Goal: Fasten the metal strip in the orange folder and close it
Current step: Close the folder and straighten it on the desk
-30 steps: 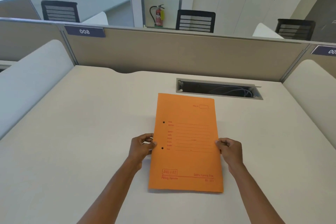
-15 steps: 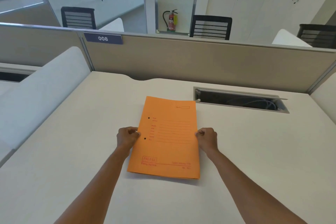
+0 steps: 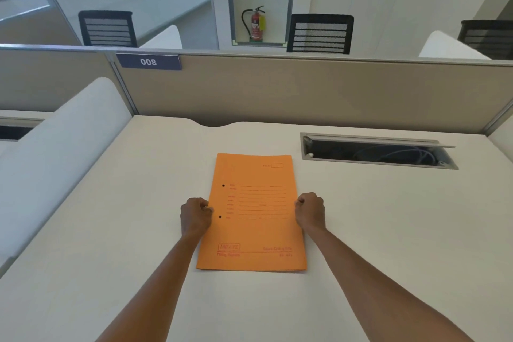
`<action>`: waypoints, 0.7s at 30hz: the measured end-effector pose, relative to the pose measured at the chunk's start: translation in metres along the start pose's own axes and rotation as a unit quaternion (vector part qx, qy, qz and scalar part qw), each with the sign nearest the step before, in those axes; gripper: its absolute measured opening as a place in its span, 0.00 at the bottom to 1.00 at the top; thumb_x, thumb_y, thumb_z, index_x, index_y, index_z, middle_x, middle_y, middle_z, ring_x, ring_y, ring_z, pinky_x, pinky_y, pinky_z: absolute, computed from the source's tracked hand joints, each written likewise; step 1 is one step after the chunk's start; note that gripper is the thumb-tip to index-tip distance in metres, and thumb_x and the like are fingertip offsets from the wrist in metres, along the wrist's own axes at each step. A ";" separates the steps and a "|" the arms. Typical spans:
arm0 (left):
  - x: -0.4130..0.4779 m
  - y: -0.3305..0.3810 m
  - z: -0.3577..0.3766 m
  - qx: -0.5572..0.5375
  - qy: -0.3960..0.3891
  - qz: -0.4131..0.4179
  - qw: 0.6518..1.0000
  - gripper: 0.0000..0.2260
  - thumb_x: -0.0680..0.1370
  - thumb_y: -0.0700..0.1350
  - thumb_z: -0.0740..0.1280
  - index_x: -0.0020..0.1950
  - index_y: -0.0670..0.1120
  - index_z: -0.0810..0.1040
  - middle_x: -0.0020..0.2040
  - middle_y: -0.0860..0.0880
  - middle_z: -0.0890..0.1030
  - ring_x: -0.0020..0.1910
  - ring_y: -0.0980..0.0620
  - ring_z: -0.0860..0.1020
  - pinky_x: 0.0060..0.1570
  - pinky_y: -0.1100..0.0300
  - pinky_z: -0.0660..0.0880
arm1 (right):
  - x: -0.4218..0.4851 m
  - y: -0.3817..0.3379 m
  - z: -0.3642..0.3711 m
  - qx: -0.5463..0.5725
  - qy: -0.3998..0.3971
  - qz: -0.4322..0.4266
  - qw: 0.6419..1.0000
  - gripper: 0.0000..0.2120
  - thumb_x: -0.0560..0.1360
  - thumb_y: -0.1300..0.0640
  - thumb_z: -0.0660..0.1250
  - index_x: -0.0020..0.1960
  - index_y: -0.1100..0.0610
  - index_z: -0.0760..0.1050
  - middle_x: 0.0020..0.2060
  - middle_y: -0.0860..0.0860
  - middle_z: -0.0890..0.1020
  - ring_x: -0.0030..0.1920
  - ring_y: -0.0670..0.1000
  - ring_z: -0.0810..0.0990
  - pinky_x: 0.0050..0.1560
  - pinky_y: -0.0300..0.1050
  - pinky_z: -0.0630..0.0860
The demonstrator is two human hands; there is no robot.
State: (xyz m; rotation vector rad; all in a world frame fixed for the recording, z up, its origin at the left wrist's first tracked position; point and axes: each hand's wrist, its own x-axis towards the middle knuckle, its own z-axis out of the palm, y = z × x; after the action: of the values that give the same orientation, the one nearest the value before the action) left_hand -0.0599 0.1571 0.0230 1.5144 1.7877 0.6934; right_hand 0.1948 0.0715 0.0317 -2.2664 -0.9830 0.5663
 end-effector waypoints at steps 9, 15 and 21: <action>-0.001 0.009 -0.002 0.092 0.006 0.002 0.996 0.08 0.74 0.38 0.69 0.34 0.39 0.76 0.37 0.41 0.81 0.35 0.43 0.77 0.39 0.52 0.76 | 0.001 0.004 0.005 -0.067 0.014 -0.005 0.998 0.08 0.77 0.63 0.63 0.40 0.62 0.76 0.44 0.59 0.82 0.43 0.59 0.81 0.43 0.49 0.79; -0.015 0.011 0.011 0.179 0.025 0.195 0.964 0.19 0.79 0.46 0.65 0.69 0.42 0.70 0.68 0.42 0.72 0.65 0.41 0.71 0.61 0.46 0.71 | -0.011 0.002 0.013 -0.261 0.066 -0.175 0.947 0.16 0.82 0.52 0.56 0.65 0.59 0.71 0.63 0.56 0.78 0.64 0.58 0.73 0.64 0.52 0.70; -0.036 0.006 0.048 0.283 -0.067 0.328 0.899 0.28 0.81 0.58 0.49 0.77 0.44 0.56 0.78 0.45 0.58 0.78 0.47 0.54 0.76 0.52 0.50 | -0.030 0.013 0.031 -0.256 -0.029 -0.254 0.932 0.28 0.84 0.46 0.44 0.79 0.60 0.48 0.80 0.57 0.52 0.80 0.54 0.47 0.78 0.50 0.41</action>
State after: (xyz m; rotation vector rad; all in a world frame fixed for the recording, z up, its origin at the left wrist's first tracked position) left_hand -0.0152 0.1212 0.0035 2.5511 1.4164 0.3512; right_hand 0.1639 0.0523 0.0048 -2.2770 -1.8427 0.1576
